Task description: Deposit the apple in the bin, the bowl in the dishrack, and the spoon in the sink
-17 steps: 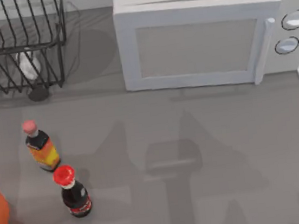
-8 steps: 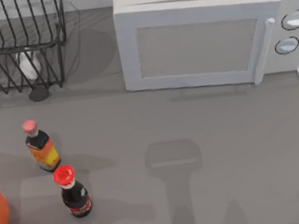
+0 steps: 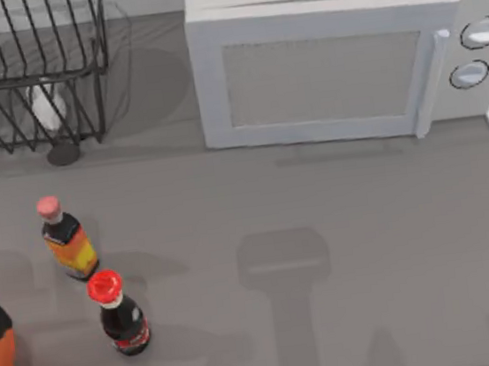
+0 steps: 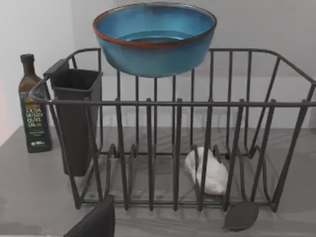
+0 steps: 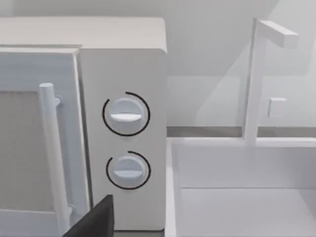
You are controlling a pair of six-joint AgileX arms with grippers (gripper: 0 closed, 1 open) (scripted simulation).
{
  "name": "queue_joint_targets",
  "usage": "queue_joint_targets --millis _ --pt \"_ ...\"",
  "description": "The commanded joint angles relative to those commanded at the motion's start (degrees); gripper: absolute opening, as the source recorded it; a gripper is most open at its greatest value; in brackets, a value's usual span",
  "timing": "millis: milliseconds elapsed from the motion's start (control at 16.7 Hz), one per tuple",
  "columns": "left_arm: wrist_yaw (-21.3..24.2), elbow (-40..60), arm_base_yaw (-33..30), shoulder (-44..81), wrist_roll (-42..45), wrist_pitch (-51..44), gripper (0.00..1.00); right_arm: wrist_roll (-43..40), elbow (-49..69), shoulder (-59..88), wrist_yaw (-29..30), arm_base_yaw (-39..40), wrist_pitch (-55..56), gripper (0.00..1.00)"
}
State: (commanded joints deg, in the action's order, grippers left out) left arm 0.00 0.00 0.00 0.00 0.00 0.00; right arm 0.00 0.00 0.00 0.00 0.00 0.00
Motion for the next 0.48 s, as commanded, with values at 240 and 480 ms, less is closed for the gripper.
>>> queue_joint_targets --millis 240,480 --pt "0.0 0.0 0.0 0.0 0.0 0.0 1.0 0.0 0.0 0.0 0.0 0.0 0.0 1.0" --pt "0.0 0.0 0.0 0.0 0.0 0.0 1.0 -5.6 2.8 5.5 -0.8 0.4 -3.3 1.0"
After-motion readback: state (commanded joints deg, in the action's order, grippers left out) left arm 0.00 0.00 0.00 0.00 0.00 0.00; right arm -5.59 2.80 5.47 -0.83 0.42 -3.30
